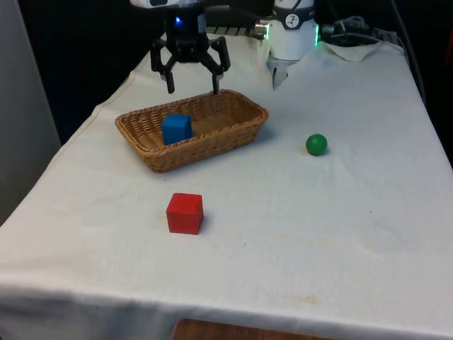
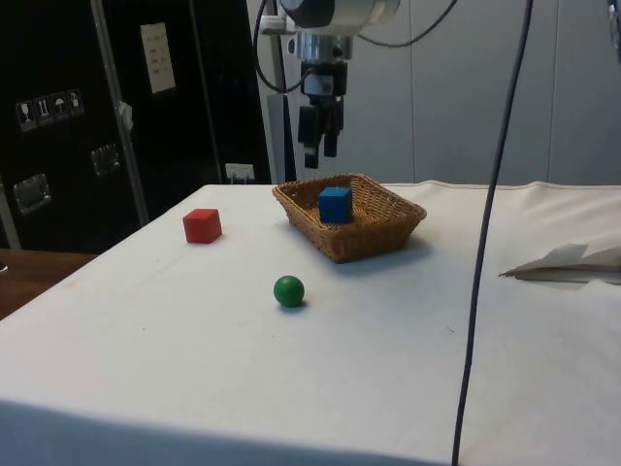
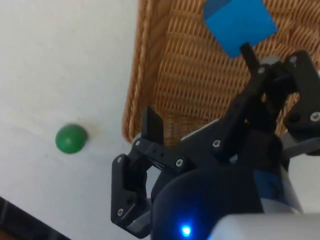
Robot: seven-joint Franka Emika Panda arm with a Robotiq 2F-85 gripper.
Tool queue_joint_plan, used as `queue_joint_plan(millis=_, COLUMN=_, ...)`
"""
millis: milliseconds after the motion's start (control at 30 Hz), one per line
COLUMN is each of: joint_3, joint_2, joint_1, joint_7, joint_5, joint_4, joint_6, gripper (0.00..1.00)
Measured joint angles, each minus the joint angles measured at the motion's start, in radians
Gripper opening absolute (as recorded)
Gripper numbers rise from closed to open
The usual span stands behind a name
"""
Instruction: Place all non-red objects into the basket.
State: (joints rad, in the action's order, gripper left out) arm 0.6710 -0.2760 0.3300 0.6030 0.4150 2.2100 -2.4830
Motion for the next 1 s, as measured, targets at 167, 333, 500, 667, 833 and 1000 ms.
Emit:
queue_joint_plan(millis=167, joint_3=-0.020, joint_2=0.051, joint_1=0.008, joint_7=-0.074, joint_5=-0.074, joint_4=0.007, joint_6=0.020, gripper=1.00)
queue_joint_plan(millis=333, joint_3=-0.043, joint_2=0.106, joint_1=0.014, joint_7=-0.145, joint_5=-0.146, joint_4=0.019, joint_6=0.039, gripper=1.00)
queue_joint_plan(millis=500, joint_3=-0.064, joint_2=0.145, joint_1=0.017, joint_7=-0.197, joint_5=-0.197, joint_4=0.023, joint_6=0.056, gripper=1.00)
queue_joint_plan(millis=667, joint_3=-0.092, joint_2=0.188, joint_1=0.017, joint_7=-0.252, joint_5=-0.253, joint_4=0.023, joint_6=0.082, gripper=1.00)
queue_joint_plan(millis=833, joint_3=-0.123, joint_2=0.227, joint_1=0.017, joint_7=-0.295, joint_5=-0.299, joint_4=0.021, joint_6=0.104, gripper=1.00)
queue_joint_plan(millis=1000, joint_3=-0.139, joint_2=0.251, joint_1=0.017, joint_7=-0.313, joint_5=-0.326, joint_4=0.018, joint_6=0.120, gripper=1.00)
